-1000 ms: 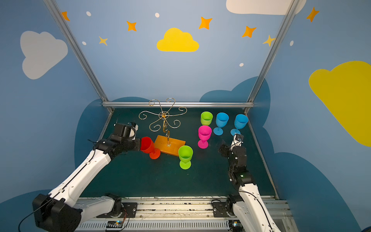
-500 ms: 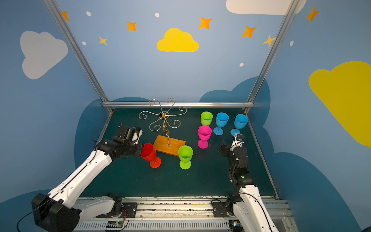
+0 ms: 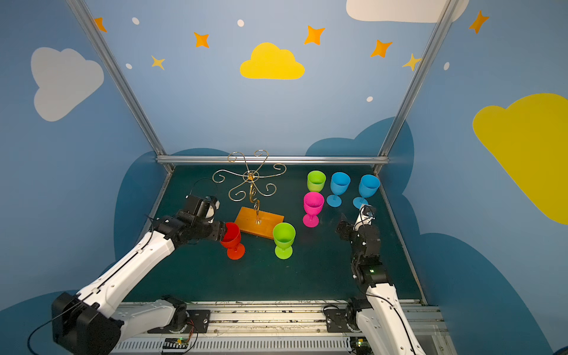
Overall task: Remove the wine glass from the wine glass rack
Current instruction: 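Open the left gripper and withdraw both arms toward the robot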
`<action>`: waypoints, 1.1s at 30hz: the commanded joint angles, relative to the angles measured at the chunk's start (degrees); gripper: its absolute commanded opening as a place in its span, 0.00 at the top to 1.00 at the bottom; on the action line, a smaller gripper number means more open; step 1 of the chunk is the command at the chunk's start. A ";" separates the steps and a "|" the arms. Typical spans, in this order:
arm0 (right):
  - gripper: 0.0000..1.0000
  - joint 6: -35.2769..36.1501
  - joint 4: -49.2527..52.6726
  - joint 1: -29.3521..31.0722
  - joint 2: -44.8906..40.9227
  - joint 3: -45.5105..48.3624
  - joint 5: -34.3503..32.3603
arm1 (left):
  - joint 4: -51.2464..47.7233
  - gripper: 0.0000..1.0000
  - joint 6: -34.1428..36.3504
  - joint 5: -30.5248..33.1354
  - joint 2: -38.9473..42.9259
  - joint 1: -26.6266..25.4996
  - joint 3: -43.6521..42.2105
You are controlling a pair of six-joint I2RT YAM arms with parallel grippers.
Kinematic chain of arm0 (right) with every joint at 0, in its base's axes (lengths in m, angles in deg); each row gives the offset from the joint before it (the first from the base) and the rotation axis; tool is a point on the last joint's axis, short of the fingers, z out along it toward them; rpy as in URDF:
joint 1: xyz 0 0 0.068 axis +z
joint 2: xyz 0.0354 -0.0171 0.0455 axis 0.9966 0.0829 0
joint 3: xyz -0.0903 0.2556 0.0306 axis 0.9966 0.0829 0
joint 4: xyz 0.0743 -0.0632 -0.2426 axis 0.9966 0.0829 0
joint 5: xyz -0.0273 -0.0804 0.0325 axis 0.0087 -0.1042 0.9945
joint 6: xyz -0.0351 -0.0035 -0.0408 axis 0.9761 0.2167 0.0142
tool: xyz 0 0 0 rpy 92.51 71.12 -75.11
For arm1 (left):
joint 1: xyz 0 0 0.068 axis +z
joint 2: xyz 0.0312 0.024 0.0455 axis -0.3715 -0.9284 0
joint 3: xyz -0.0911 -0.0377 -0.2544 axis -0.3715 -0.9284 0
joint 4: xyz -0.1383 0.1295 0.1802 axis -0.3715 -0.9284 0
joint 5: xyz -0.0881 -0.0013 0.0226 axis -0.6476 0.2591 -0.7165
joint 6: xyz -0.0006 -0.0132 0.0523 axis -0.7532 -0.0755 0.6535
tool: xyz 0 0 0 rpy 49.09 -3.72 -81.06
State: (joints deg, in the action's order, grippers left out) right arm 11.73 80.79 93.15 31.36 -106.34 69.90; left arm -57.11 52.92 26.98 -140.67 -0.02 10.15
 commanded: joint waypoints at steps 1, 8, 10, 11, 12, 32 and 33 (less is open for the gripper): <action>0.10 -0.07 -0.70 -0.51 0.21 0.06 1.22 | 2.21 0.01 -0.54 1.33 3.74 -0.04 -1.21; 0.10 0.39 -1.12 -1.35 0.71 -0.33 2.67 | 10.82 0.01 -0.45 2.12 16.77 0.20 -7.71; 0.10 0.89 -1.86 -1.65 1.36 -0.17 3.22 | 15.58 0.01 -0.20 1.90 21.85 0.18 -11.41; 0.10 1.12 -2.40 -1.90 1.83 -0.21 3.67 | 18.59 0.01 -0.19 2.28 24.94 0.12 -13.81; 0.10 1.40 -2.71 -2.03 2.56 -0.34 4.07 | 21.08 0.00 -0.20 2.79 27.53 0.06 -15.92; 0.10 5.18 -25.64 -5.74 25.67 6.13 3.68 | 75.95 0.01 8.31 12.79 22.58 19.52 -47.92; 0.10 6.00 -26.93 -5.74 26.62 6.17 3.34 | 77.22 0.01 8.29 11.18 21.07 21.25 -48.47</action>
State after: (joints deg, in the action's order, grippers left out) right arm 15.65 61.31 87.62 56.67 -100.87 74.73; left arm 12.40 62.37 42.17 -118.35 18.26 -37.41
